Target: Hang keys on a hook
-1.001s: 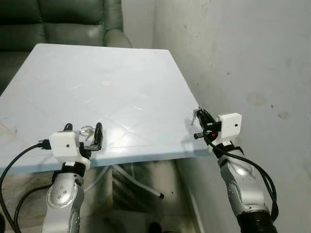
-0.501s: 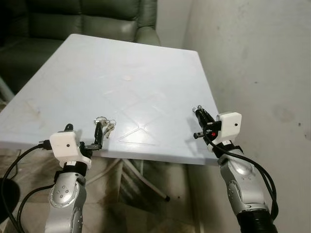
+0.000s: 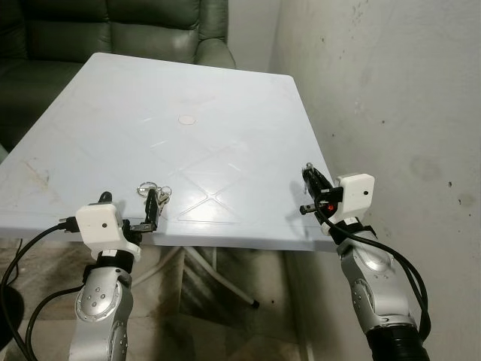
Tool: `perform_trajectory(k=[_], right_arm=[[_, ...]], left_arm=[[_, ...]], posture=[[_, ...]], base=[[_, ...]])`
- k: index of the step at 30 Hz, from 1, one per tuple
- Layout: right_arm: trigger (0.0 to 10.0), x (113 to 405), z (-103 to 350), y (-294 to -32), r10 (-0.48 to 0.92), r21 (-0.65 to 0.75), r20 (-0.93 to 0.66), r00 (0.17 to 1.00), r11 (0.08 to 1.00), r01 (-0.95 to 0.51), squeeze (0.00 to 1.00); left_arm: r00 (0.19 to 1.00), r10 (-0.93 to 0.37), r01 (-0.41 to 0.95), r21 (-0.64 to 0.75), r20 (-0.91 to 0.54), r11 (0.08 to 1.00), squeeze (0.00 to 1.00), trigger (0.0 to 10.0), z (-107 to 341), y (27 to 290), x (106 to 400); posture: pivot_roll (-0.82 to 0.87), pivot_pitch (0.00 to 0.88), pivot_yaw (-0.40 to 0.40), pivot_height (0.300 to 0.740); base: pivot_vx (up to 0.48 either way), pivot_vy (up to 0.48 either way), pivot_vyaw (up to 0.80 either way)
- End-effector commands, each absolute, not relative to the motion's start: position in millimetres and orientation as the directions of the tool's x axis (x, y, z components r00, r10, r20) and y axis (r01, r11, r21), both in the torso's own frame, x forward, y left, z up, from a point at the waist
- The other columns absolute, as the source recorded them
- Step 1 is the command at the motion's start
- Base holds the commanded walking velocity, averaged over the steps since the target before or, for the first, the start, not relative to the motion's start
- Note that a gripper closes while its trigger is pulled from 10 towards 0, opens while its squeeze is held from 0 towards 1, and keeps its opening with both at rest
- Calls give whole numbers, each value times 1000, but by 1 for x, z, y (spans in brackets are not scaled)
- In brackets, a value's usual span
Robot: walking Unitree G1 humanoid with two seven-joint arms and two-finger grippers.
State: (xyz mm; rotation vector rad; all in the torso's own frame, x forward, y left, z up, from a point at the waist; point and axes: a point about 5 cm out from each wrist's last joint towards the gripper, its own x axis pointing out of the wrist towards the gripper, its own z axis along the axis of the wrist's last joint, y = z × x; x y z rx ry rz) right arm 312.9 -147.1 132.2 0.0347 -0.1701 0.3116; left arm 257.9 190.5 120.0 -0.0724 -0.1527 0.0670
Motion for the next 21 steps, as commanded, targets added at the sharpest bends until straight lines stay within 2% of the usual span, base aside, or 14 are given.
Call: perform_trajectory(k=[1, 5, 21], right_arm=[[10000, 312, 133, -152, 283, 6, 178, 942, 957, -289, 0], [10000, 312, 133, -153, 281, 8, 178, 943, 958, -286, 0], [10000, 312, 132, -153, 281, 12, 172, 944, 958, -288, 0]], left_arm=[[988, 68, -56, -86, 136, 995, 0, 10000, 118, 190, 259], [988, 69, -59, -80, 136, 995, 0, 10000, 119, 191, 258], [989, 76, -67, -79, 126, 995, 0, 10000, 118, 192, 258]], posture=[[2, 66, -74, 740], [2, 66, -74, 740], [5, 71, -74, 740]], base=[[0, 0, 0], [0, 0, 0], [0, 458, 0]])
